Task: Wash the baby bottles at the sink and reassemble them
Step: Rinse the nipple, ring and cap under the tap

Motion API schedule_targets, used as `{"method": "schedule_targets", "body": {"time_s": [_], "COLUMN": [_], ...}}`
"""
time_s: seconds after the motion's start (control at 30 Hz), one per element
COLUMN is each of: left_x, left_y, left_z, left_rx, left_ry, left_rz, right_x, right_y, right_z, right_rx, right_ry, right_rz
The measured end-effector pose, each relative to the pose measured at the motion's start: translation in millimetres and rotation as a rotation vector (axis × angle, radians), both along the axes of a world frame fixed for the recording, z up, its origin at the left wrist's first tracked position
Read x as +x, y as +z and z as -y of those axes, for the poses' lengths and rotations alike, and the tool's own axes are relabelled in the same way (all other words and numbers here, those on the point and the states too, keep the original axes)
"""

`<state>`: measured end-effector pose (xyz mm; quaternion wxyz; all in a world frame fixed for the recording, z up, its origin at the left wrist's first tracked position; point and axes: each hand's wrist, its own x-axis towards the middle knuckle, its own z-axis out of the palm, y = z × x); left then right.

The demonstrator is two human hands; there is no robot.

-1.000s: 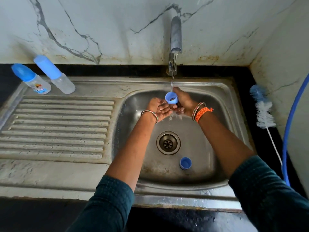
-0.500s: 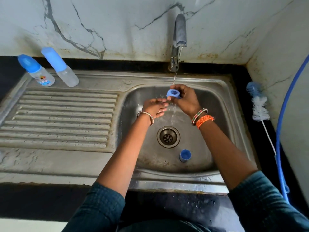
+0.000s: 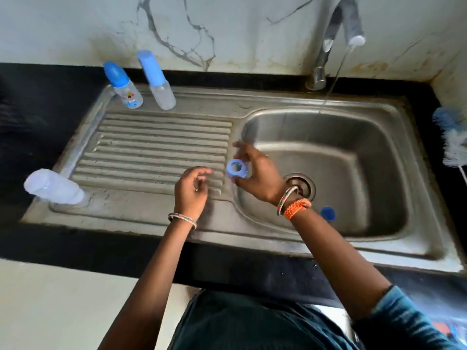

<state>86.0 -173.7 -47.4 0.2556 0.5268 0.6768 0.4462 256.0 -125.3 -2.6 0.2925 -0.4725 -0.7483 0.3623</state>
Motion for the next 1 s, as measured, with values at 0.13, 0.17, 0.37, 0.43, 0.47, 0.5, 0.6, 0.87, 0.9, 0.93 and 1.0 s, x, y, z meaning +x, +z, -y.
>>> {"method": "schedule_targets", "body": {"time_s": [0.13,0.17,0.37,0.43,0.47,0.5,0.6,0.87,0.9,0.93,1.0], "left_x": [-85,-100,-183,-202,-209,-215,-229,-208,-201,-193,-174], "left_y": [-4,-2,3,1,1,1,5,10,11,13,18], "left_z": [37,43,76,86,89,90,92,79,76,70,54], "left_rx": [0.089,0.102,0.169,0.139,0.124,0.120,0.139,0.231,0.230,0.228,0.231], "left_ry": [0.167,0.192,0.357,0.408,0.411,0.397,0.339,0.259,0.233,0.192,0.084], "left_rz": [-0.055,-0.064,-0.165,-0.172,-0.168,-0.172,-0.216,-0.139,-0.113,-0.100,-0.094], "right_x": [-90,-109,-221,-247,-257,-264,-276,-255,-245,-232,-201], "right_y": [-9,-11,-28,-31,-33,-34,-41,-31,-25,-20,-10], "right_z": [27,33,57,63,65,66,66,60,57,53,45], "right_rx": [-0.013,-0.016,0.044,0.064,0.073,0.080,0.083,0.053,0.054,0.058,0.052], "right_ry": [0.088,0.117,0.205,0.205,0.201,0.191,0.194,0.120,0.079,0.035,-0.049], "right_rz": [0.011,0.008,0.143,0.164,0.158,0.145,0.193,0.176,0.137,0.116,0.112]}}
